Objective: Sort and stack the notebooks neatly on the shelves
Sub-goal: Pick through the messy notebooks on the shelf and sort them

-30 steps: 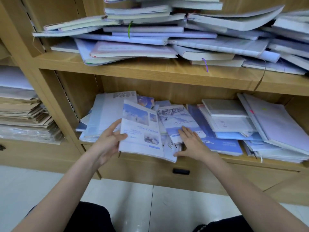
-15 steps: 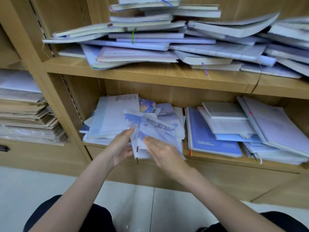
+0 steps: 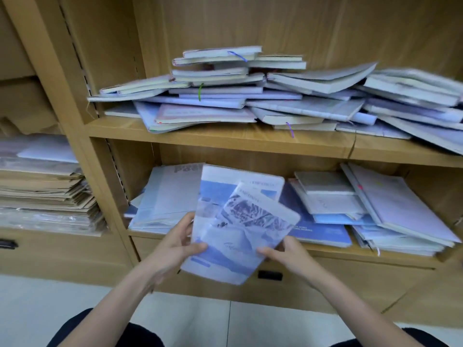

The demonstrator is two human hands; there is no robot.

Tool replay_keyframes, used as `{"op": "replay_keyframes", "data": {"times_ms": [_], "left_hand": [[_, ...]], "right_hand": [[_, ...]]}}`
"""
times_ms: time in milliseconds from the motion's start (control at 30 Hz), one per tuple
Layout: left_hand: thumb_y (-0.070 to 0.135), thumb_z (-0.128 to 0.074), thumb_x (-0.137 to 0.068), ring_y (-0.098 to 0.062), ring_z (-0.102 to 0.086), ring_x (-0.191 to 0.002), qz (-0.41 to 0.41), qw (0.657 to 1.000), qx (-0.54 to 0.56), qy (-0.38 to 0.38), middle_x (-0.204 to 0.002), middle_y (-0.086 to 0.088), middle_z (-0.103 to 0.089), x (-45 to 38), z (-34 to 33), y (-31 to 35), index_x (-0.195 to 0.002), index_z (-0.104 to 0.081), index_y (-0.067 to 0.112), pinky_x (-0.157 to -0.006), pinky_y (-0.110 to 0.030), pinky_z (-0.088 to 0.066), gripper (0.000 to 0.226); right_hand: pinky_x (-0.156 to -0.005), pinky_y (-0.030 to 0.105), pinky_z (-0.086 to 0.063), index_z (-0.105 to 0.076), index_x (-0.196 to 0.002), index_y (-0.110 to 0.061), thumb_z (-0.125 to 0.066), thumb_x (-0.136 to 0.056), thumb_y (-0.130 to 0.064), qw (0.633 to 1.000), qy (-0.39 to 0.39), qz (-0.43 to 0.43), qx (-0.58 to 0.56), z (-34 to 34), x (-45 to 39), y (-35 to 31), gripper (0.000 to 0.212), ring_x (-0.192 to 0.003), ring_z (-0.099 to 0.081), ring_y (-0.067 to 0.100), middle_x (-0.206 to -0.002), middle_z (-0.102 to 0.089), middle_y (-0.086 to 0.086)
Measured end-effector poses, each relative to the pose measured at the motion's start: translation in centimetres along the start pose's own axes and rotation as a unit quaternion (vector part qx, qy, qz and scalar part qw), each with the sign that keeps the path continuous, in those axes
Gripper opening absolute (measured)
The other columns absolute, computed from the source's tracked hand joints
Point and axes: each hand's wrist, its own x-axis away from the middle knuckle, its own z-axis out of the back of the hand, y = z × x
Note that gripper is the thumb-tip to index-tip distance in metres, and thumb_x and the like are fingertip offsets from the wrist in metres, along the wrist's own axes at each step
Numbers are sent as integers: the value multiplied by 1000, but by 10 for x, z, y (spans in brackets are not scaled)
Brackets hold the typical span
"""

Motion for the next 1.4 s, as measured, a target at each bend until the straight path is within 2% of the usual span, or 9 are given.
{"op": "replay_keyframes", "data": {"times_ms": [200,400,567,800,933,1033,1133,1267,1400], "left_hand": [[1,-64,-83,-12,-64,-103,-138,990,-18,38,-118,3,-63,12,-1,63,-123,-49,23,-76,-25,-55,47],[-5,-52,-85,-18,-63,-100,-238,967,67,58,-114,-4,-63,-15,-25,145,-114,-51,13,-82,-31,-56,34],[4,-54,-91,-16,-64,-89,-267,956,-17,120,-110,-3,-62,-52,-26,238,-112,-52,12,-71,-31,-56,23],[38,-51,-92,-20,-31,-131,-390,783,-402,272,-139,0,-38,-99,9,266,-136,-43,24,-106,-36,-29,47],[43,-49,-92,-27,-18,-138,-276,679,-632,254,-149,2,-29,-122,14,242,-141,-33,30,-111,-45,-18,53],[27,-63,-84,-36,-34,-131,-361,583,-658,311,-136,-12,-47,-126,8,231,-133,-47,15,-105,-59,-23,52],[24,-81,-64,-40,-49,-121,-417,487,-711,289,-128,-15,-56,-139,-9,221,-130,-47,17,-98,-66,-29,75],[36,-90,-44,-43,-54,-115,-388,479,-736,280,-127,-14,-58,-158,-41,212,-127,-56,22,-93,-70,-31,91],[27,-92,-38,-46,-54,-112,-348,467,-757,298,-125,-18,-58,-171,-45,208,-124,-57,23,-92,-73,-29,93]], "right_hand": [[-65,14,-49,-62,-91,-19,-61,-86,-12,983,108,148,-20,-2,10,-79,9,-76,-65,-4,-81,-71,-17],[-88,22,-52,-41,-127,-33,-77,-70,-25,964,94,242,-63,20,16,-183,68,-112,-56,-2,-121,-58,-24],[-88,43,-53,-40,-124,-22,-69,-84,-13,939,187,274,-91,58,-36,-271,50,-108,-61,19,-124,-59,3],[-88,39,-52,-40,-127,-2,-56,-88,-6,979,179,93,-13,73,-148,-352,42,-106,-58,29,-119,-55,15],[-80,32,-52,-39,-132,9,-53,-94,-9,986,130,98,-25,77,-148,-345,44,-94,-59,24,-117,-54,15],[-95,37,-46,-56,-121,-3,-52,-95,-18,950,213,174,149,105,-122,-327,30,-104,-58,25,-120,-60,12],[-84,23,-38,-61,-118,-11,-60,-90,-31,883,214,157,387,143,-98,-306,34,-101,-55,15,-114,-61,-1],[-97,27,-38,-49,-133,-10,-64,-83,-46,841,121,48,525,155,-91,-276,63,-123,-48,22,-134,-54,6],[-68,35,-41,-55,-107,-8,-52,-93,-32,740,158,105,645,143,-95,-263,29,-101,-57,31,-104,-61,14]]}}
